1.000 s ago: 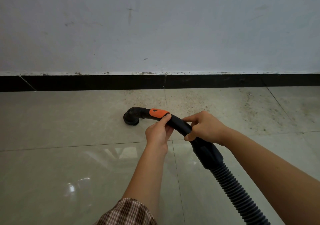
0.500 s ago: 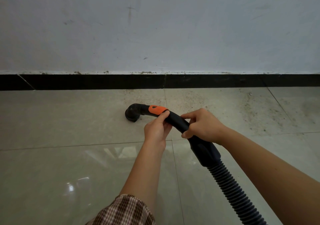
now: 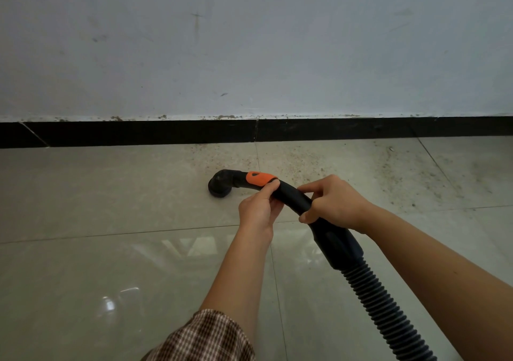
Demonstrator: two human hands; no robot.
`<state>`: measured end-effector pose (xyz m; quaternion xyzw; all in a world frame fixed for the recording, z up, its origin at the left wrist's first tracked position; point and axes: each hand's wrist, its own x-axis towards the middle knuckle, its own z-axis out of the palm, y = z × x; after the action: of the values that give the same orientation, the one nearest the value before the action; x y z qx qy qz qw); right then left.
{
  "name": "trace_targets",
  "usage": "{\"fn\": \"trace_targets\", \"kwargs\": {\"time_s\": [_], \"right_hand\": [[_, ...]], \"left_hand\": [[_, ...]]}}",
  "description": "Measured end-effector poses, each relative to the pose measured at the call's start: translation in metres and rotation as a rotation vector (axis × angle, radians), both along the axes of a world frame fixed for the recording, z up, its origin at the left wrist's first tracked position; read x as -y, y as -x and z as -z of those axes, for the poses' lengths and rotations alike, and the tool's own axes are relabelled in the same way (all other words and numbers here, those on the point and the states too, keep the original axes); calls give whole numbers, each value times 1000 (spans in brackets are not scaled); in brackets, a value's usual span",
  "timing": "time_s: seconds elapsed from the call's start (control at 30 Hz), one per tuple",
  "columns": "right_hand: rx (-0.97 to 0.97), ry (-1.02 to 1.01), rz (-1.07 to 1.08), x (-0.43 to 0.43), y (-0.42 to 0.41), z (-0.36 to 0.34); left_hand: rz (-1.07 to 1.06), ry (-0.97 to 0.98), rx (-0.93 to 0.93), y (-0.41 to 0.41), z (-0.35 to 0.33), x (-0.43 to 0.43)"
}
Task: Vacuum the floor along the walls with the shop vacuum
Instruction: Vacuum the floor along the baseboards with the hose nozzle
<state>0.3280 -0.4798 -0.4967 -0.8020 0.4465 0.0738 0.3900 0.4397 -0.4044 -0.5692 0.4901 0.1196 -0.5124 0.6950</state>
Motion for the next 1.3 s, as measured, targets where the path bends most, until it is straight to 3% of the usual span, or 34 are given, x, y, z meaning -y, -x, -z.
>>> {"fn": "trace_targets", "kwargs": {"time_s": [1.3], "right_hand": [[-17,-3,161,15,81,-15]], "left_hand": [[150,39,-37,73,-6,32]]}}
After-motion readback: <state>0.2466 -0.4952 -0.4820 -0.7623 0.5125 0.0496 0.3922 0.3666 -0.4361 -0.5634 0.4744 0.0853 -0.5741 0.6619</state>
